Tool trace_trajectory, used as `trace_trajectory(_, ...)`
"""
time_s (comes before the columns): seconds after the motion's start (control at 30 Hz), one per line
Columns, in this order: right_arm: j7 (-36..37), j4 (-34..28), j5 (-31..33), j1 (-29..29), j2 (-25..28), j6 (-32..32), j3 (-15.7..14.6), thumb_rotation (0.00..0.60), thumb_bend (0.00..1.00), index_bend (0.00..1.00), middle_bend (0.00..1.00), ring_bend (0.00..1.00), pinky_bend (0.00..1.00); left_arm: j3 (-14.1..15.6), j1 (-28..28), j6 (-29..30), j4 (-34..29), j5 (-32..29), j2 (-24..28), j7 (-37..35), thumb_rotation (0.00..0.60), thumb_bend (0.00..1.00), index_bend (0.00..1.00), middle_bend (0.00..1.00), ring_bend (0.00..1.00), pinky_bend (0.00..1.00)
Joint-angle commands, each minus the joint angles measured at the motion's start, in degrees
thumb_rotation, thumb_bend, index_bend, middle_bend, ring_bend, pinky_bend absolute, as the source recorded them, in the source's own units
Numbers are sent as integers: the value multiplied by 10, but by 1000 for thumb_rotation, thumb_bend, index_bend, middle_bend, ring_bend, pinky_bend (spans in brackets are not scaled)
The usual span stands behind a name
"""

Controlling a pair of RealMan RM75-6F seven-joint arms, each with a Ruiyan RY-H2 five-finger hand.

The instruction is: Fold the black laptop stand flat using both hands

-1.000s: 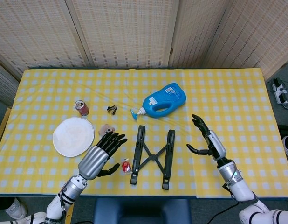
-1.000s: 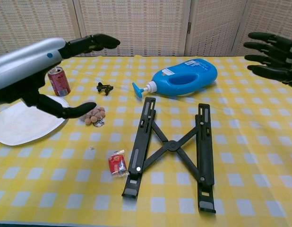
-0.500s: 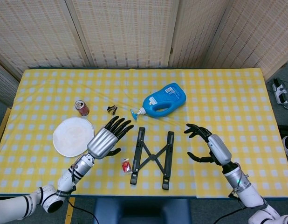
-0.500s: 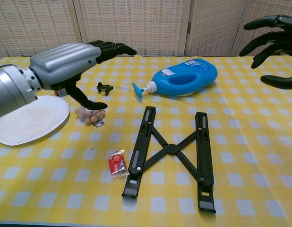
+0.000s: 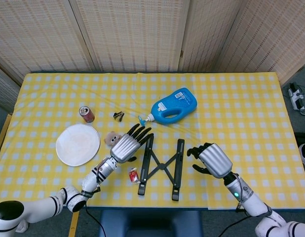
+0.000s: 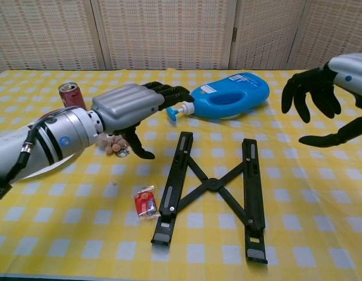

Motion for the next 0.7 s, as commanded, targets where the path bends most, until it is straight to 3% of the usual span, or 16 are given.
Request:
trace_trajectory(0.03, -42, 41, -17, 16, -37, -26, -3, 600, 222, 488, 654, 727, 708, 5, -6, -3, 18, -4, -16, -2, 600, 112, 0, 27, 0, 0)
trace_trajectory(0.3, -33, 134, -33, 17, -120, -12, -15, 600, 195, 507, 692, 761, 746, 12, -17, -7, 51, -11, -43, -7, 600, 112, 0, 27, 0, 0)
trace_trajectory(0.7, -14, 193, -24, 16, -160, -16, -24, 600, 195, 508, 698, 765, 755, 5, -36, -36, 118, -40, -80, -20, 600, 113, 0, 27, 0, 0)
